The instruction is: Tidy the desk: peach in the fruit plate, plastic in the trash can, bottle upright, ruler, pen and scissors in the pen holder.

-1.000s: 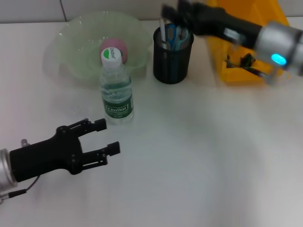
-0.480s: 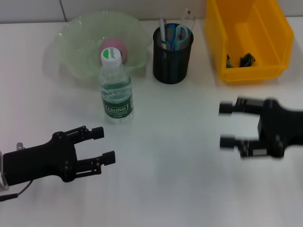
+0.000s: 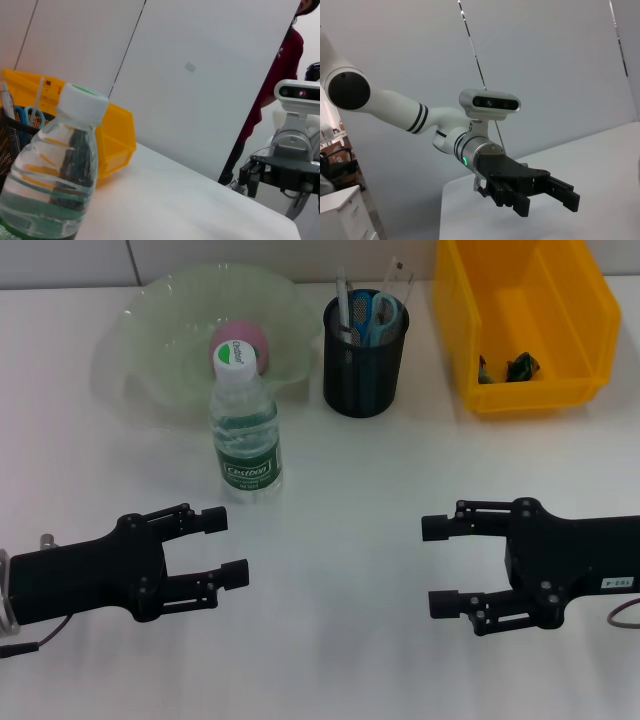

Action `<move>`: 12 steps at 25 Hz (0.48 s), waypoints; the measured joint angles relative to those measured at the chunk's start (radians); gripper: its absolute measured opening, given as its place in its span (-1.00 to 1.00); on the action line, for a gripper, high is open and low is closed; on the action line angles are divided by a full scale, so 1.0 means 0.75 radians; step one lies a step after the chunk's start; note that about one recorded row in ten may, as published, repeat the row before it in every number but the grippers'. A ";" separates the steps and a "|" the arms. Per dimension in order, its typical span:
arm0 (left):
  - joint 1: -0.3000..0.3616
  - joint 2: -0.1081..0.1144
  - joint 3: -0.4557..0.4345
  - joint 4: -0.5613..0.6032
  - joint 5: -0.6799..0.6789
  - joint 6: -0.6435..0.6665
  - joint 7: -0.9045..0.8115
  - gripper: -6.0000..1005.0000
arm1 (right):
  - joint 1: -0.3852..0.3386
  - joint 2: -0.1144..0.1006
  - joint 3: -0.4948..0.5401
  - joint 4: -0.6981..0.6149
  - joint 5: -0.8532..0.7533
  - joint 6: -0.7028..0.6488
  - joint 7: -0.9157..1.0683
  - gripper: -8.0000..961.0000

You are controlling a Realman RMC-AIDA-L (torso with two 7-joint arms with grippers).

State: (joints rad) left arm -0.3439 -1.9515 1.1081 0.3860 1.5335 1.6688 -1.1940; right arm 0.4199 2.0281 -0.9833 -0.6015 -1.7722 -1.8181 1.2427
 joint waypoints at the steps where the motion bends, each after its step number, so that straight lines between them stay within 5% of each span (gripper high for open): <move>1: 0.000 0.000 0.000 0.000 0.000 0.003 -0.002 0.64 | 0.003 0.006 0.000 0.000 -0.001 0.000 0.000 0.66; 12: 0.006 0.004 -0.001 0.021 -0.001 0.028 -0.014 0.64 | 0.007 0.020 0.003 0.002 -0.003 0.013 0.000 0.66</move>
State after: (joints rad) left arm -0.3391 -1.9485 1.1074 0.4020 1.5329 1.6899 -1.2042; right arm 0.4253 2.0427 -0.9808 -0.6002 -1.7743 -1.8081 1.2424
